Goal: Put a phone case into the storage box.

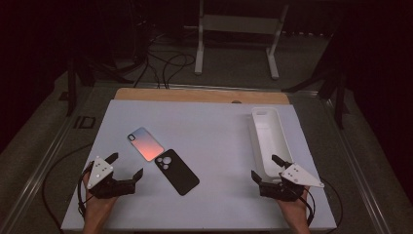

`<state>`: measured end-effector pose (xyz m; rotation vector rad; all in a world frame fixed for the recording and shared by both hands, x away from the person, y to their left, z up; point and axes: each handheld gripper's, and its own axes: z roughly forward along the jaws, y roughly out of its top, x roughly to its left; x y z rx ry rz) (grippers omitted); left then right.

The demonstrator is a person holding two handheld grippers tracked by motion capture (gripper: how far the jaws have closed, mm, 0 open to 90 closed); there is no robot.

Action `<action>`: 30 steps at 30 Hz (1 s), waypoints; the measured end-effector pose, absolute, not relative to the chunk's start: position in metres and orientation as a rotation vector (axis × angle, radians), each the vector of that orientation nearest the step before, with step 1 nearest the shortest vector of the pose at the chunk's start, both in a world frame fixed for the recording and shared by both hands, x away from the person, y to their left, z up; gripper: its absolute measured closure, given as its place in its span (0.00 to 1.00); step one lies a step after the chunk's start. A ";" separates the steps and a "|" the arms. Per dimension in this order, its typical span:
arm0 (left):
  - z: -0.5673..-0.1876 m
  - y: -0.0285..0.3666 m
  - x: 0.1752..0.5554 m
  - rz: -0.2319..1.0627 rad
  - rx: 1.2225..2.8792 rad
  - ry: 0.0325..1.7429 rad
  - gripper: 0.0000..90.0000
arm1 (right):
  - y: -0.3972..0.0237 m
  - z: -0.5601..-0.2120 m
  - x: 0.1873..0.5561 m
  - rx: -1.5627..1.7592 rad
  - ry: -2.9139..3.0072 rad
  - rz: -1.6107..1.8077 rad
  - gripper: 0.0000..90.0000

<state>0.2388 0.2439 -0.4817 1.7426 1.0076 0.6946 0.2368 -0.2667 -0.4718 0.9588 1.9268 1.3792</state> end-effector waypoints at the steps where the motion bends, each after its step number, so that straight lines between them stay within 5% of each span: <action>1: -0.482 0.244 0.239 0.694 1.742 1.007 0.00 | -0.267 -0.472 0.237 0.959 1.927 1.379 0.10; 30: -0.467 0.239 0.252 0.671 1.727 1.069 0.01 | -0.266 -0.472 0.240 0.968 1.898 1.386 0.10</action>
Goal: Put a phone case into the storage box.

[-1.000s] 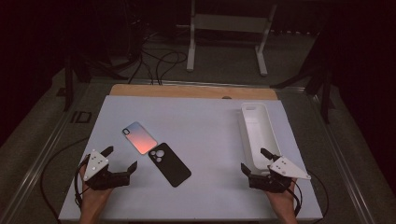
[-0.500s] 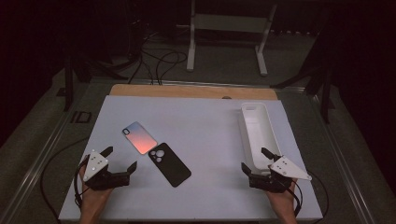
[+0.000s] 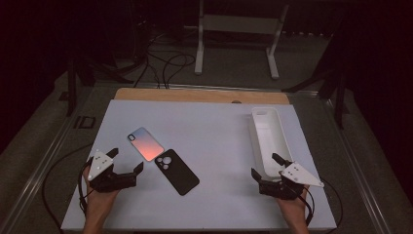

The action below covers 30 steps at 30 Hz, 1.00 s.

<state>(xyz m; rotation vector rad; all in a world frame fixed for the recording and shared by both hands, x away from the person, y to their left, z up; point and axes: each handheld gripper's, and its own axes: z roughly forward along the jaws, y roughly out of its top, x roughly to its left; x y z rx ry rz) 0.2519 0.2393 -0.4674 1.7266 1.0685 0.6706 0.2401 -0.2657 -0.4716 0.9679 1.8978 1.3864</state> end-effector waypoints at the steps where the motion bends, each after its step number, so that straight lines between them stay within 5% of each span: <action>1: -0.466 0.238 0.254 0.664 1.727 1.076 0.01 | -0.266 -0.472 0.240 0.969 1.899 1.386 0.10; 30: -0.462 0.214 0.324 0.621 1.828 1.138 0.04 | -0.268 -0.473 0.241 0.978 1.887 1.381 0.10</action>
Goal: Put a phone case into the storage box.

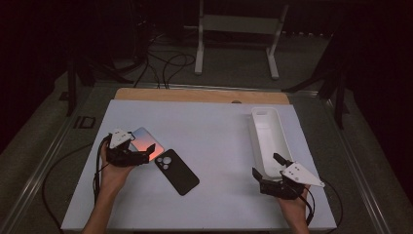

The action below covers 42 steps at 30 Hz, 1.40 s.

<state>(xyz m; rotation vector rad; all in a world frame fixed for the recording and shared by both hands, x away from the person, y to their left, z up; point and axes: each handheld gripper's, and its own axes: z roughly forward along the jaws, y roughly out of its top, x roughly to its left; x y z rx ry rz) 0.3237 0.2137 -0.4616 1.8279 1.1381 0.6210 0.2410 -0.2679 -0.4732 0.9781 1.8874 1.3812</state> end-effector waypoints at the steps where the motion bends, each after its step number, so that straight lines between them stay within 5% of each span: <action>1: -0.462 0.213 0.327 0.614 1.826 1.144 0.04 | -0.268 -0.473 0.241 0.977 1.888 1.380 0.10; 12: -0.473 0.202 0.356 0.627 1.846 1.205 0.18 | -0.268 -0.474 0.241 0.980 1.888 1.376 0.10; 28: -0.504 0.185 0.382 0.450 1.935 1.230 0.97 | -0.268 -0.475 0.241 0.977 1.892 1.372 0.10; 42: -0.524 0.163 0.389 0.398 2.080 1.239 1.00 | -0.267 -0.476 0.242 0.972 1.899 1.366 0.10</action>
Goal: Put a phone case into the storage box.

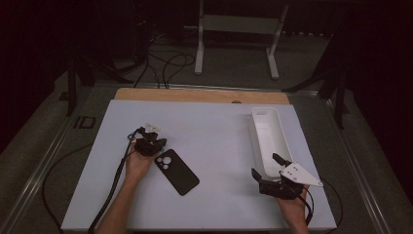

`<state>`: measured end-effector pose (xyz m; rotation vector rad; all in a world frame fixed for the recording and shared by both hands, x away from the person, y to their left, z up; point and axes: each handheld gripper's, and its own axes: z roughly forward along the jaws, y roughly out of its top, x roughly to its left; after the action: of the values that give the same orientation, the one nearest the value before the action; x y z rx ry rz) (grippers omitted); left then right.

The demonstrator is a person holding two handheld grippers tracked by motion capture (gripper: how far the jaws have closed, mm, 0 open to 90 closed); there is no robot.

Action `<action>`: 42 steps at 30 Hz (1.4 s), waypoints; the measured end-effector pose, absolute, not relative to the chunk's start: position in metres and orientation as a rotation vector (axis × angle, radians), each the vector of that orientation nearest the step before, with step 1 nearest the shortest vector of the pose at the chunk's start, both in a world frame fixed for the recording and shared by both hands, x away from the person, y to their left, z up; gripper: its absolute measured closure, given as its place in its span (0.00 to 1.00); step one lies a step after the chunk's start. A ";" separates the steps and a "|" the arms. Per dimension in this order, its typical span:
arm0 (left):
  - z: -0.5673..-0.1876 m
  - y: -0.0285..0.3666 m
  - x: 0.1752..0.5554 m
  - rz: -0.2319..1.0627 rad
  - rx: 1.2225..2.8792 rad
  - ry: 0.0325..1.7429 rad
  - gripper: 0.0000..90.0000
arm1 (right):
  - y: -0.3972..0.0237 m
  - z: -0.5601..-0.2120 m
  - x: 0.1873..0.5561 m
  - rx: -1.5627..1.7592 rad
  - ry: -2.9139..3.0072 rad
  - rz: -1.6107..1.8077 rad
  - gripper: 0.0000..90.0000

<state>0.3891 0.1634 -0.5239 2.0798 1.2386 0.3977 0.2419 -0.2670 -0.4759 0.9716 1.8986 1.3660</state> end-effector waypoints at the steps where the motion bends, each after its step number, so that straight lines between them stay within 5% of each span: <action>1: -0.525 0.163 0.389 0.392 2.075 1.237 1.00 | -0.267 -0.476 0.242 0.972 1.900 1.366 0.10; 15: -0.519 0.173 0.374 0.393 2.134 1.271 1.00 | -0.268 -0.476 0.242 0.971 1.900 1.364 0.10; 31: -0.519 0.218 0.316 0.465 2.039 1.420 0.99 | -0.271 -0.472 0.245 0.966 1.893 1.364 0.10; 42: -0.522 0.226 0.309 0.534 2.000 1.410 0.97 | -0.272 -0.471 0.247 0.952 1.907 1.353 0.10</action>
<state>0.3094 0.2262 -0.5220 1.9996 1.4099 0.5341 0.2470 -0.2723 -0.4708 0.9519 1.9067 1.3527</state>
